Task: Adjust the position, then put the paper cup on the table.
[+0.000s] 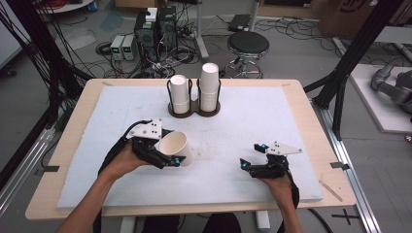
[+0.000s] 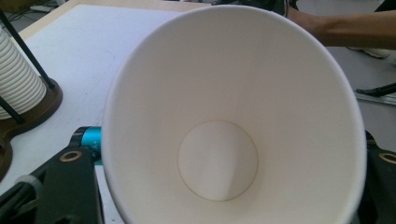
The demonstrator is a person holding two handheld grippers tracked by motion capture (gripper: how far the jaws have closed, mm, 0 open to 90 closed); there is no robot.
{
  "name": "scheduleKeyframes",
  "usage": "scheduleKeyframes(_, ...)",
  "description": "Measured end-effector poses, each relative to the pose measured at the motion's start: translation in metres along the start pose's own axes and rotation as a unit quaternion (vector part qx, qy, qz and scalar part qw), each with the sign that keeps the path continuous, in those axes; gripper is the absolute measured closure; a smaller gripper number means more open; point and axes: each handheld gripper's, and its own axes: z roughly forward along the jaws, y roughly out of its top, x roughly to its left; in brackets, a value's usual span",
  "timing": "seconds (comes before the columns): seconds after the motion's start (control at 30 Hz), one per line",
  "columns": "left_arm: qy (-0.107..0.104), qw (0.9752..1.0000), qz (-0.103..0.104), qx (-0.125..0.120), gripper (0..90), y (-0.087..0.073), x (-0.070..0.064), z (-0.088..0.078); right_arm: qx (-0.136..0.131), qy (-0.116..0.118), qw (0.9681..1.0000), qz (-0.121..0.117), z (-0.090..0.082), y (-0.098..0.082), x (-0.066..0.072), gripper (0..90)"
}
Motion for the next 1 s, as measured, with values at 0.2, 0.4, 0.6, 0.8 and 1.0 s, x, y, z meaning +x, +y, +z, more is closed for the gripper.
scheduleKeyframes(0.2,0.006,1.0000,-0.002,-0.001,27.6,0.000,-0.001,0.001,-0.007,0.004,1.0000,-0.001,-0.001,-0.001,0.000,15.3)
scheduleKeyframes(0.4,0.005,1.0000,0.002,0.003,27.5,0.003,0.000,0.001,-0.006,0.006,1.0000,0.002,-0.001,-0.001,-0.001,15.3)
scheduleKeyframes(0.6,0.006,0.9999,0.007,0.010,27.6,0.005,0.002,0.004,-0.007,0.007,1.0000,0.002,-0.001,-0.001,-0.001,15.3)
scheduleKeyframes(0.8,0.011,0.9996,0.007,0.025,27.6,0.003,0.006,0.009,-0.005,0.007,1.0000,0.001,-0.001,-0.001,-0.001,15.3)
scheduleKeyframes(1.0,0.015,0.9991,0.004,0.040,27.7,0.001,0.009,0.016,-0.005,0.008,0.9999,0.004,-0.001,-0.001,-0.001,15.3)
